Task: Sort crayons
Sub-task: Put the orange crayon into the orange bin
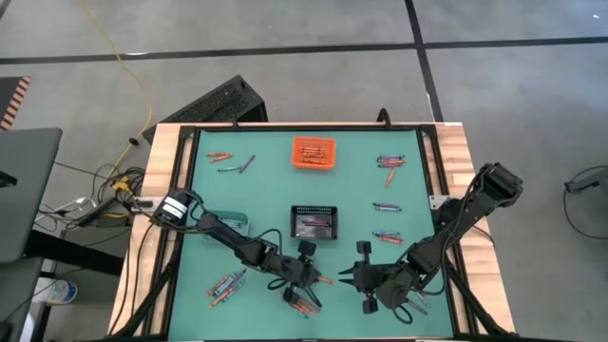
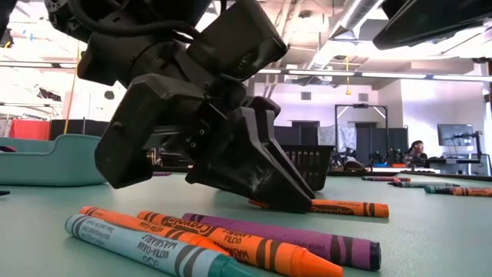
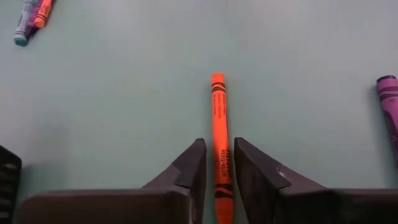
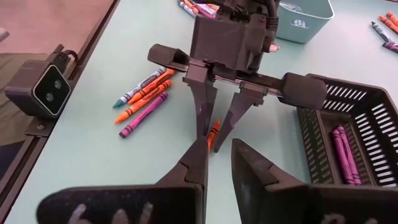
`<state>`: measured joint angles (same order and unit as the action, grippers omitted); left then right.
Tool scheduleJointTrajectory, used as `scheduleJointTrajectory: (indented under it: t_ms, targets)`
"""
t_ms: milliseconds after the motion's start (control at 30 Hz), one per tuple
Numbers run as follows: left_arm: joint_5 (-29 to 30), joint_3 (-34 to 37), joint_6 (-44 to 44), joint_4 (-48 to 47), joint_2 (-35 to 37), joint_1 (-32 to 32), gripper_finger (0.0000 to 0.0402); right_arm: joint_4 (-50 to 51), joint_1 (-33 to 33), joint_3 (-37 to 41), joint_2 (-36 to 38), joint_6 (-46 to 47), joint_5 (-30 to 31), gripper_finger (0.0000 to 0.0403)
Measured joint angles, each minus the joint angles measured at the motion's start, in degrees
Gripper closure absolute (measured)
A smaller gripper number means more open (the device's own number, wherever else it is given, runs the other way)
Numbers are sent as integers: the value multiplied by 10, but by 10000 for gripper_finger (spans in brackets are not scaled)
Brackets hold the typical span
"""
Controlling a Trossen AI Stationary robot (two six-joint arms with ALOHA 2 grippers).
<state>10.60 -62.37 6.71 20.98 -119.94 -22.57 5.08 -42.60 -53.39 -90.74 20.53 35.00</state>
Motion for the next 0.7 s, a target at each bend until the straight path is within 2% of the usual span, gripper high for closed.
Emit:
scheduleJointTrajectory:
  t_ms: [233,433,700]
  targets:
    - [-7,0,-4,-25,1,5,392,0,0,0,0,0,0,339]
    - [-3,0,7,-5,5,6,389,0,0,0,0,0,0,339]
    - [-4,2,43,-18,71,6,389,0,0,0,0,0,0,339]
